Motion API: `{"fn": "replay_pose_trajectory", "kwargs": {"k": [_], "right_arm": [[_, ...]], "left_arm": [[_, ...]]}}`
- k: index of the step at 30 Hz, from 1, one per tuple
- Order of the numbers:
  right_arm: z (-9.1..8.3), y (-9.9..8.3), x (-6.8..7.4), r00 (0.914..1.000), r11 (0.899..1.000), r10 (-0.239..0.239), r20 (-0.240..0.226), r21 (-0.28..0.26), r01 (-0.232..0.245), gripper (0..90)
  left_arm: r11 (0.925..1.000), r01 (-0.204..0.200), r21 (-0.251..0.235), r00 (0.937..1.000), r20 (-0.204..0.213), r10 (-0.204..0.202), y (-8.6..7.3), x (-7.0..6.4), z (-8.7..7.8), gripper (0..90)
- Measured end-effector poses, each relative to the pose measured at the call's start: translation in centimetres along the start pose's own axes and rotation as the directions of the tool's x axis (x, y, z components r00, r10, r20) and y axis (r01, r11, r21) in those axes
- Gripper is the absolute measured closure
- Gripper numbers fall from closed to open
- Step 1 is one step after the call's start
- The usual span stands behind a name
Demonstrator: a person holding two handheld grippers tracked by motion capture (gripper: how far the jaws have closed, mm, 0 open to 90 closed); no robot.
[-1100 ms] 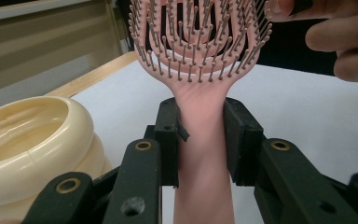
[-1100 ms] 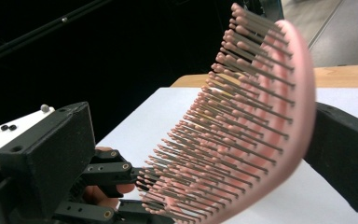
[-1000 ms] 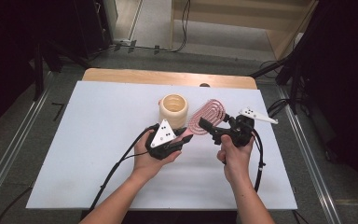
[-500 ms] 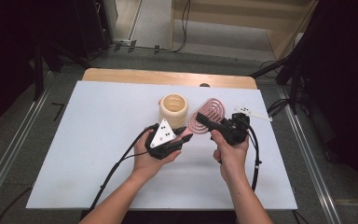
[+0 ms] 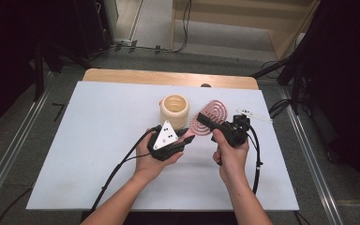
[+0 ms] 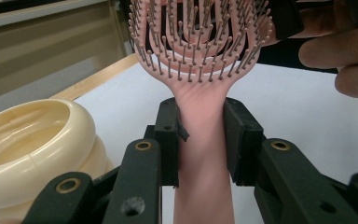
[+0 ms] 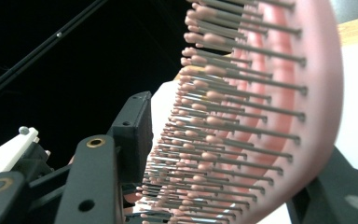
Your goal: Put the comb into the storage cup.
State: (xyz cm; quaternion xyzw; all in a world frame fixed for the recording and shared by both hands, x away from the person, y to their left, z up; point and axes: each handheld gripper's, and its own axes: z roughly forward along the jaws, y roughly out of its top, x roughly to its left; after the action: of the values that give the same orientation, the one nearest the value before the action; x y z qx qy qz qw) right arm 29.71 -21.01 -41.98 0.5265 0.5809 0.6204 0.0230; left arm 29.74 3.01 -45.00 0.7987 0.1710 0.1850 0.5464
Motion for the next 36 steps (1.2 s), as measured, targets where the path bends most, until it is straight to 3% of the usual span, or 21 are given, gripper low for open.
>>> {"fn": "replay_pose_trajectory", "kwargs": {"k": [5, 12, 14, 17, 22, 23, 24, 25, 27, 30, 33, 34, 36], "right_arm": [[0.0, -0.1, -0.2, 0.9996, 1.000, 0.028, -0.006, -0.007, -0.028, 53.9], [-0.1, -0.1, -0.4, 0.9990, 0.999, 0.037, -0.024, -0.015, -0.037, 58.1], [-0.1, -0.2, -0.7, 0.9962, 0.997, 0.074, -0.048, -0.020, -0.075, 60.0], [-0.2, -0.2, -1.0, 0.9934, 0.995, 0.094, -0.065, -0.014, -0.095, 61.5], [-0.4, -0.2, -0.8, 0.9952, 0.998, 0.066, -0.072, -0.013, -0.067, 61.9], [-0.4, -0.3, -0.7, 0.9968, 0.999, 0.044, -0.067, -0.013, -0.045, 62.0], [-0.4, -0.3, -0.7, 0.9968, 0.999, 0.044, -0.067, -0.013, -0.045, 62.0], [-0.4, -0.3, -0.6, 0.9977, 1.000, 0.027, -0.063, -0.006, -0.027, 62.0], [-0.5, -0.3, -0.5, 0.9981, 1.000, 0.007, -0.061, -0.013, -0.008, 62.0], [-0.6, -0.3, -0.3, 0.9979, 1.000, -0.006, -0.064, -0.017, 0.005, 62.1], [-0.7, -0.1, 0.1, 0.9971, 0.998, -0.053, -0.055, -0.025, 0.052, 62.0], [-0.7, -0.1, 0.1, 0.9971, 0.998, -0.053, -0.055, -0.025, 0.052, 62.0], [-0.7, -0.1, 0.2, 0.9966, 0.998, -0.066, -0.050, -0.026, 0.065, 62.0]], "left_arm": [[1.0000, -0.002, 0.000, 1.0000, -0.004, 0.002, 0.0, 0.0, 0.0, 70.4], [1.0000, 0.002, 0.003, 1.0000, -0.008, -0.002, -0.1, 0.1, 0.0, 70.4], [1.0000, -0.001, 0.005, 1.0000, -0.008, 0.001, -0.1, 0.0, 0.1, 70.3], [0.9999, 0.000, 0.013, 1.0000, -0.005, 0.000, -0.2, 0.0, 0.2, 70.2], [0.9994, 0.033, 0.007, 0.9990, 0.031, -0.033, -0.4, 0.1, 0.2, 69.6], [0.9991, 0.041, -0.004, 0.9987, 0.030, -0.041, -0.4, 0.2, 0.1, 62.0], [0.9988, 0.047, -0.014, 0.9985, 0.030, -0.046, -0.3, 0.2, 0.0, 62.0], [0.9985, 0.052, -0.016, 0.9984, 0.024, -0.052, -0.2, 0.2, -0.1, 50.5], [0.9971, 0.068, -0.034, 0.9970, 0.038, -0.067, 0.0, 0.5, -0.5, 40.6], [0.9965, 0.075, -0.038, 0.9964, 0.042, -0.073, 0.0, 0.5, -0.7, 32.1], [0.9940, 0.102, -0.040, 0.9943, 0.036, -0.100, 0.0, 0.5, -1.1, 12.5], [0.9932, 0.111, -0.034, 0.9932, 0.037, -0.110, -0.1, 0.5, -1.2, 12.5], [0.9909, 0.133, -0.025, 0.9909, 0.027, -0.132, -0.3, 0.6, -1.4, 1.4]]}}
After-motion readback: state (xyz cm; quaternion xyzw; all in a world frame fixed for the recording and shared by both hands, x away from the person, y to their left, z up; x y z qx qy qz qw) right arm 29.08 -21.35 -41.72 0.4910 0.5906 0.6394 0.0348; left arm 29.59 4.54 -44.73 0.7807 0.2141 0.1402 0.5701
